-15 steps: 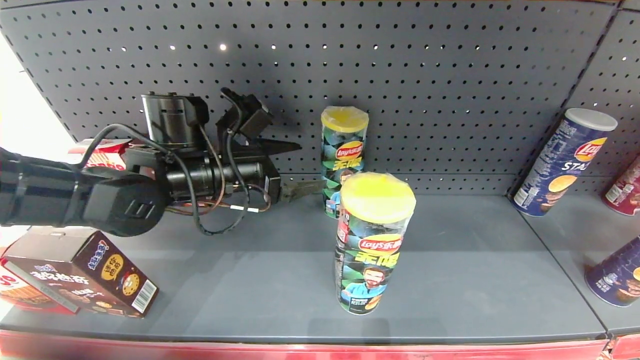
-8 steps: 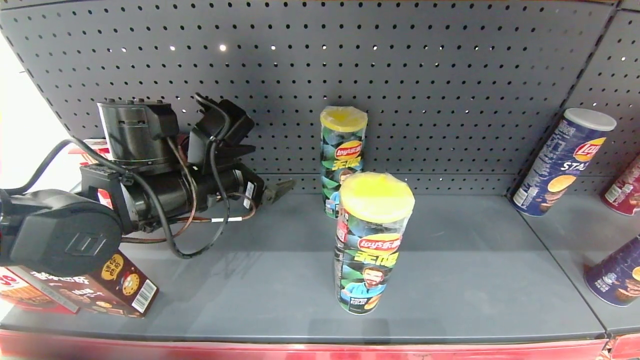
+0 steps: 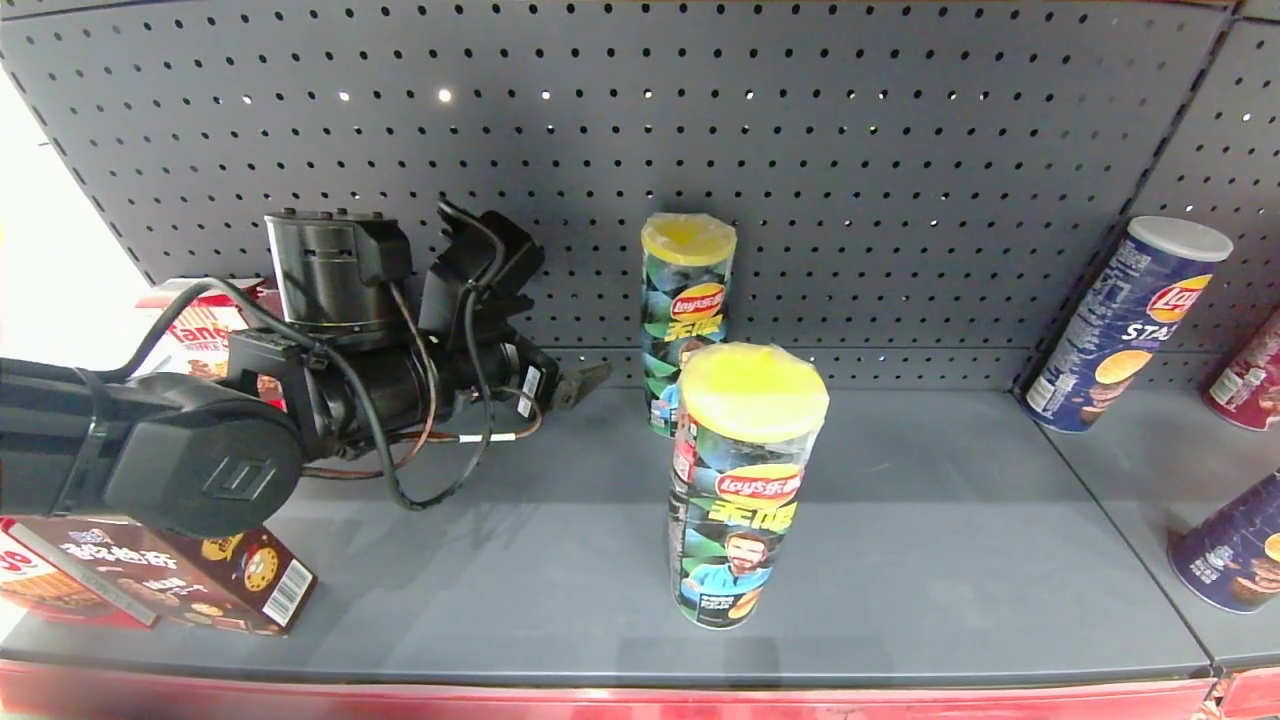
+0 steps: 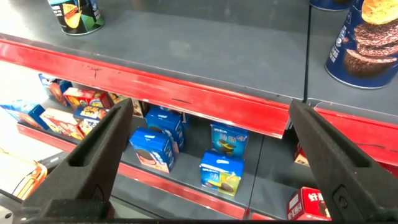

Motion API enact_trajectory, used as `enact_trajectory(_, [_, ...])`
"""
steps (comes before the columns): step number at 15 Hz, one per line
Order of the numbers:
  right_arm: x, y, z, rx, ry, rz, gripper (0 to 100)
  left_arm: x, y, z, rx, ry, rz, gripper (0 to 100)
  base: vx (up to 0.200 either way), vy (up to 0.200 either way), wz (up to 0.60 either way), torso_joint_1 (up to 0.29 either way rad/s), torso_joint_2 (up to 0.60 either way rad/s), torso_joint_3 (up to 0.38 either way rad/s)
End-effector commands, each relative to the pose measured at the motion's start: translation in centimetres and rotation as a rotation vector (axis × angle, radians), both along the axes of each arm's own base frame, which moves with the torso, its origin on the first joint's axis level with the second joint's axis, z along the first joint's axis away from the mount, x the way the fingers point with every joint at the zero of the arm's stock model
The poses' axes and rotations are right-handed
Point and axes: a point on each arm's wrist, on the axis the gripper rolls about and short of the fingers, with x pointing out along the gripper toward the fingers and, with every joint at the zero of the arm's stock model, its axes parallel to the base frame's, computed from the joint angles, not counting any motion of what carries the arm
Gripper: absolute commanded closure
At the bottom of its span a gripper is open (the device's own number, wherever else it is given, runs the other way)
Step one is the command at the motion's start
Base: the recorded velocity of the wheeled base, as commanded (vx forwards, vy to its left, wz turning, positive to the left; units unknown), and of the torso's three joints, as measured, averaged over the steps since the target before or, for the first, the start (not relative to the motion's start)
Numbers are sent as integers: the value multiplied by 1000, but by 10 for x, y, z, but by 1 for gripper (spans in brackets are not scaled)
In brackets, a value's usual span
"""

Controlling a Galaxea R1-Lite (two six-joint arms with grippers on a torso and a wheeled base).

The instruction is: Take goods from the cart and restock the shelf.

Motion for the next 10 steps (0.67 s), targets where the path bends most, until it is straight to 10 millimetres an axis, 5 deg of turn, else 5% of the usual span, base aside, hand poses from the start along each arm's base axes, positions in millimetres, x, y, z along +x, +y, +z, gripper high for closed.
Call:
enact_trajectory(1, [0, 0, 0, -1, 0, 1, 0, 7, -4, -9, 7, 21, -1, 0, 0, 0, 0, 0, 0, 0])
enact_trajectory(10, [0, 0, 0, -1, 0, 1, 0, 29, -16, -16, 2, 23, 5, 0, 0, 0, 0, 0, 0, 0])
